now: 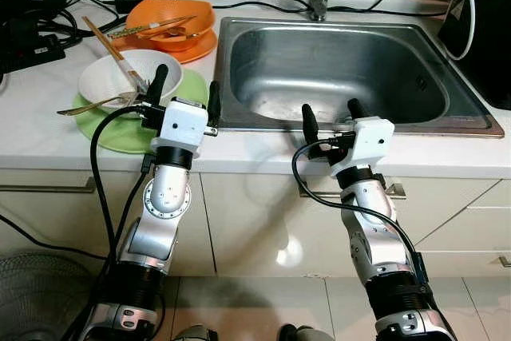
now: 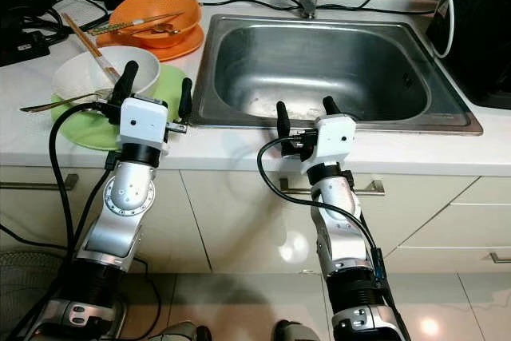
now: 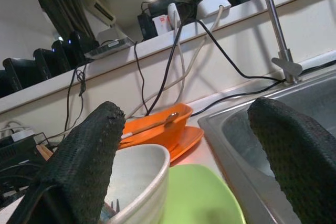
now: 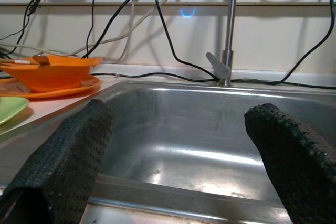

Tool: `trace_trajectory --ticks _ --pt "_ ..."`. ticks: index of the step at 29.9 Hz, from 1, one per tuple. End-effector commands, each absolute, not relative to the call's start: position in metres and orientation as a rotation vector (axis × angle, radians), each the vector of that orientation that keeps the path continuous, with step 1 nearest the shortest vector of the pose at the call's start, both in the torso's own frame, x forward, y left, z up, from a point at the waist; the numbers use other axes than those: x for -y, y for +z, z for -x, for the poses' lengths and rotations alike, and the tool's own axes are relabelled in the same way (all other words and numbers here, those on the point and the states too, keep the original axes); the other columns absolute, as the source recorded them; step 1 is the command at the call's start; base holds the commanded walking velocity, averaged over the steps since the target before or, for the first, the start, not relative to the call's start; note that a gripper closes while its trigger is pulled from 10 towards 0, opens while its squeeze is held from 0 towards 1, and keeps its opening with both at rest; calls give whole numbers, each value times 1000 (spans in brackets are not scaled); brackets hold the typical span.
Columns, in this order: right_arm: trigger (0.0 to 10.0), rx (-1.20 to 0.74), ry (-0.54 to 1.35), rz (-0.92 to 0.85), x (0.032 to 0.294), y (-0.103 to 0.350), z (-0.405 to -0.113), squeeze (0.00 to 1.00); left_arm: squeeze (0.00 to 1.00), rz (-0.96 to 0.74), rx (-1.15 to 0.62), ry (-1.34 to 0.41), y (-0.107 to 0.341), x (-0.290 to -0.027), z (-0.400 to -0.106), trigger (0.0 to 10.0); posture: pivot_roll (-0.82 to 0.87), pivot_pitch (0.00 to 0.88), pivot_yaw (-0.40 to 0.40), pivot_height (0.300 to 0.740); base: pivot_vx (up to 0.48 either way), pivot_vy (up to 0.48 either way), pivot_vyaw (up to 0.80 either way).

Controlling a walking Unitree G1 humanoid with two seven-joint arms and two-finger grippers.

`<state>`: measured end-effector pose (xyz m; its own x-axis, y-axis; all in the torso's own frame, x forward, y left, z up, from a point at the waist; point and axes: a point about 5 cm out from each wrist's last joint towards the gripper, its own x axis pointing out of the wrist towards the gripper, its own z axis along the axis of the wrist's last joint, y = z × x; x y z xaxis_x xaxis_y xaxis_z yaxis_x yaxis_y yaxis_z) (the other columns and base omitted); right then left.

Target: Kitchen organization

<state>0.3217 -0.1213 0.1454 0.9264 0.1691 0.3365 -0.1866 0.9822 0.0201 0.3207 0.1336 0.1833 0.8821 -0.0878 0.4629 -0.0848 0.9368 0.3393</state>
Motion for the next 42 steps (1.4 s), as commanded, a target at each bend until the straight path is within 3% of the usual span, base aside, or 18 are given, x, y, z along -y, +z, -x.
trace_trajectory --ticks 1,16,24,32,42 --pt "10000 348 172 -53 124 147 -322 0 0 -342 519 0 190 -133 -320 10000 37 103 -24 740 0 0 0" --pt "10000 346 170 -55 124 145 -322 0 0 -279 640 17 237 -143 -319 10000 41 102 -20 740 0 0 0" --pt "10000 343 168 -58 125 144 -322 0 0 -371 691 38 239 -151 -306 10000 46 102 -18 740 0 0 0" --pt "10000 344 177 -66 123 144 -322 0 0 -458 652 108 221 -181 -284 10000 62 93 -23 740 0 0 0" --pt "10000 346 188 -73 121 143 -321 0 0 -512 654 61 220 -184 -263 10000 82 89 -32 740 0 0 0"
